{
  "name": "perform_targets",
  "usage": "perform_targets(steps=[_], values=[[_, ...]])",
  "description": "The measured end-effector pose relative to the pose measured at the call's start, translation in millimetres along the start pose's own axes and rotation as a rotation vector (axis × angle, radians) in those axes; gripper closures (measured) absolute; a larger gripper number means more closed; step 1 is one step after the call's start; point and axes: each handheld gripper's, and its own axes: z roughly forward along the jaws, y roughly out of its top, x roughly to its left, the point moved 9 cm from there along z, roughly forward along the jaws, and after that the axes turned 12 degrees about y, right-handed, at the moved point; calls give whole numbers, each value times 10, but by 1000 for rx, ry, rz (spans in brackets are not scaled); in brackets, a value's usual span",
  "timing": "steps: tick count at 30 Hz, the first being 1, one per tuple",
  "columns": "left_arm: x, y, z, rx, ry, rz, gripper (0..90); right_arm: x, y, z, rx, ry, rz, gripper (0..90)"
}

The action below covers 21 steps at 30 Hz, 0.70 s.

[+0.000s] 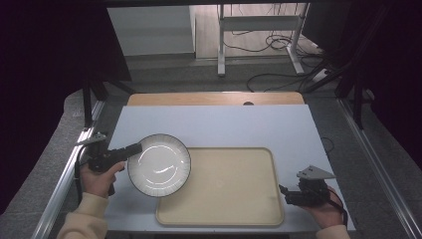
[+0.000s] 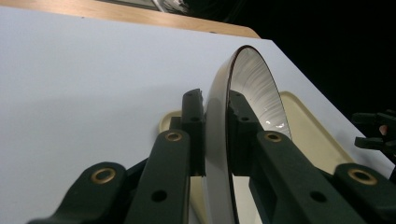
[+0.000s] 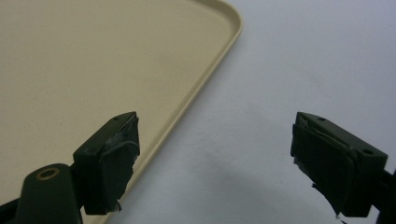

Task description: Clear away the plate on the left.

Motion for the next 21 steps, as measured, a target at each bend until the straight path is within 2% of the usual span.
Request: perform_targets(steps=[10, 21], values=[[-217, 47, 109, 4, -37, 23, 806, -23, 3, -21, -8, -9, 7, 161], [-362, 61, 200, 15, -60, 45, 804, -24, 2, -19, -6, -11, 7, 161]])
